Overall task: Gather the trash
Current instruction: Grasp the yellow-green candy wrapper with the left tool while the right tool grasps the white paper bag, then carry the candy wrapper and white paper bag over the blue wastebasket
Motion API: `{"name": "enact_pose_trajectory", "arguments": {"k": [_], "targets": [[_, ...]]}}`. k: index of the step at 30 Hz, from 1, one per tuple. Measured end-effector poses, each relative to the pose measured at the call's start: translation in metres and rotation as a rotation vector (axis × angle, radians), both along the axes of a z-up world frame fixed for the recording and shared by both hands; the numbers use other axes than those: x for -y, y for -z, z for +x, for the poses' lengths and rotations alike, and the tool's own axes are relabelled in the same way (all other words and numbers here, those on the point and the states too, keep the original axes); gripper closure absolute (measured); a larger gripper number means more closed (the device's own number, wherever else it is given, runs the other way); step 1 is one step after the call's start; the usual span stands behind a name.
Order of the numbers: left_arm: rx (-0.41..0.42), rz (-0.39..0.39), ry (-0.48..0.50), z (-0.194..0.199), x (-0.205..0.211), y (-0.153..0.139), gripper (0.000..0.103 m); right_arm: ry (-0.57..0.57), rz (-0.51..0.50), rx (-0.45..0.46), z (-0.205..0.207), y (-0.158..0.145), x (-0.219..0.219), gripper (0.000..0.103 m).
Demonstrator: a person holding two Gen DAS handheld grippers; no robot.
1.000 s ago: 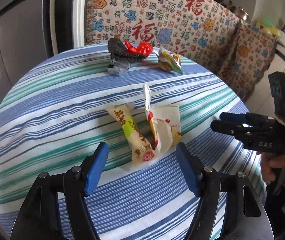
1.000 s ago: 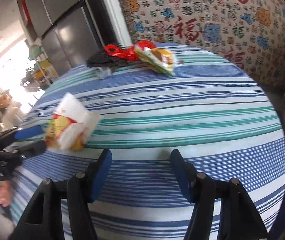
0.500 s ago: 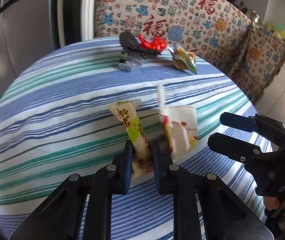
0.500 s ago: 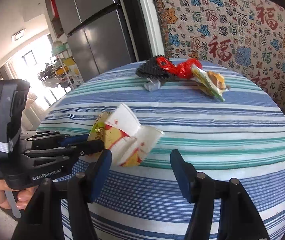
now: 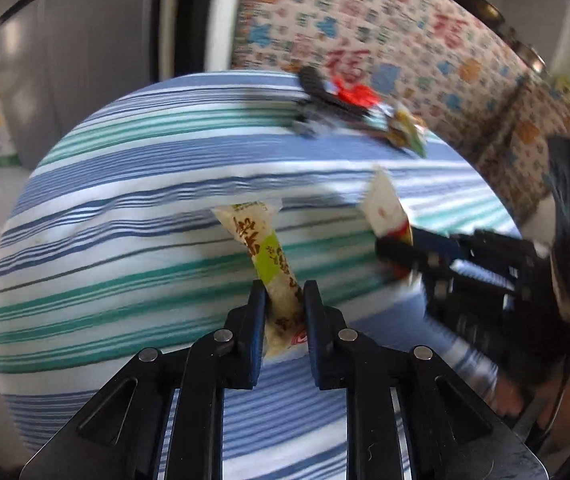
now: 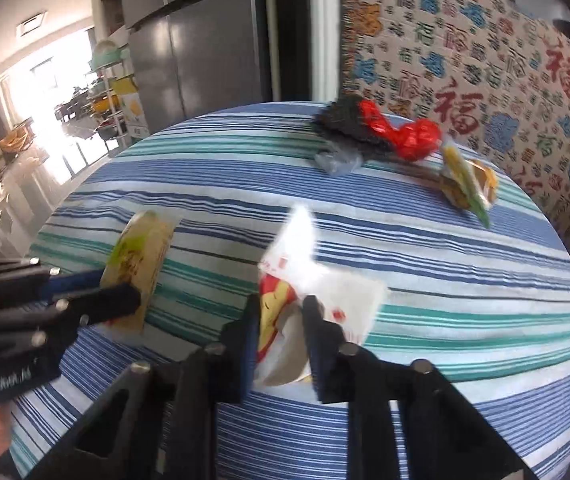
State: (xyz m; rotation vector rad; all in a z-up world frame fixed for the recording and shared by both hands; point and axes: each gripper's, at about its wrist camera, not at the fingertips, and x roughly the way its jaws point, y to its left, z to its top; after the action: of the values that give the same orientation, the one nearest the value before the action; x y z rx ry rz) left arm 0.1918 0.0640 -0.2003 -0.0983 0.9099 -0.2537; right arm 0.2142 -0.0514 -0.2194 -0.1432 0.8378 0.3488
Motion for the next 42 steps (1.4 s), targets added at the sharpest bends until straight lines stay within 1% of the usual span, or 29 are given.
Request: {"name": "enact_pose_trajectory", "arguments": {"k": [1,5,7,8,10,12,13,14,16,17,18,20,23,26,28,29,30,31,32,33,37,42], "targets": [[0.000,0.008,0.024,-0.001,0.008,0.001,0.086,0.002,0.011,-0.005,-0.001,-0.001,0.009,0.094],[0.000,0.014,0.071,0.000,0.028,0.003,0.085,0.006,0.029,-0.021,-0.008,-0.013,0.058,0.095],[0.008,0.030,0.078,0.001,0.034,0.002,0.082,-0.004,0.023,-0.020,-0.013,-0.019,0.076,0.095],[0.008,0.039,0.069,0.002,0.036,0.003,0.078,-0.009,0.019,-0.013,-0.016,-0.021,0.082,0.094],[-0.011,0.039,0.060,0.004,0.037,0.006,0.041,-0.004,0.014,-0.006,-0.021,-0.021,0.094,0.093],[-0.007,0.036,0.054,0.003,0.039,0.007,0.031,0.013,0.014,-0.008,-0.022,-0.017,0.103,0.081],[-0.008,0.050,0.060,0.004,0.041,0.008,0.028,0.019,0.014,-0.011,-0.022,-0.015,0.105,0.070],[-0.005,0.070,0.069,0.004,0.045,0.009,0.026,0.027,0.014,-0.013,-0.022,-0.013,0.107,0.064],[0.004,0.113,0.074,0.003,0.050,0.011,0.020,0.027,0.014,-0.010,-0.022,-0.013,0.107,0.060],[0.009,0.137,0.074,0.002,0.053,0.013,0.019,0.023,0.006,-0.001,-0.023,-0.014,0.104,0.057],[0.014,0.159,0.074,0.002,0.054,0.014,0.018,0.017,-0.004,0.010,-0.023,-0.014,0.101,0.057],[0.014,0.166,0.075,0.003,0.054,0.014,0.018,-0.003,-0.029,0.030,-0.027,-0.016,0.094,0.057],[0.009,0.130,0.066,0.003,0.047,0.013,0.018,-0.052,-0.056,0.056,-0.032,-0.018,0.081,0.057],[0.009,0.067,0.054,0.005,0.035,0.009,0.018,-0.060,-0.080,0.059,-0.031,-0.016,0.075,0.057],[0.022,0.053,0.048,0.005,0.030,0.005,0.021,-0.045,-0.092,0.045,-0.028,-0.012,0.075,0.057],[0.031,0.048,0.047,0.005,0.028,0.002,0.023,-0.041,-0.089,0.033,-0.026,-0.012,0.075,0.066],[0.037,0.042,0.051,0.005,0.028,0.001,0.029,-0.034,-0.083,0.015,-0.024,-0.010,0.076,0.091],[0.038,0.036,0.060,0.004,0.029,0.000,0.049,-0.024,-0.082,0.006,-0.023,-0.011,0.077,0.093],[0.033,0.034,0.073,0.005,0.030,0.000,0.065,-0.008,-0.078,0.009,-0.023,-0.013,0.079,0.095],[0.026,0.037,0.081,0.006,0.031,0.001,0.089,-0.001,-0.066,0.005,-0.023,-0.016,0.081,0.095],[0.047,0.030,0.086,0.002,0.036,-0.005,0.091,0.028,0.006,0.006,-0.025,-0.032,0.093,0.095],[0.085,0.028,0.092,-0.007,0.042,-0.016,0.092,0.048,0.044,0.005,-0.030,-0.041,0.109,0.095]]}}
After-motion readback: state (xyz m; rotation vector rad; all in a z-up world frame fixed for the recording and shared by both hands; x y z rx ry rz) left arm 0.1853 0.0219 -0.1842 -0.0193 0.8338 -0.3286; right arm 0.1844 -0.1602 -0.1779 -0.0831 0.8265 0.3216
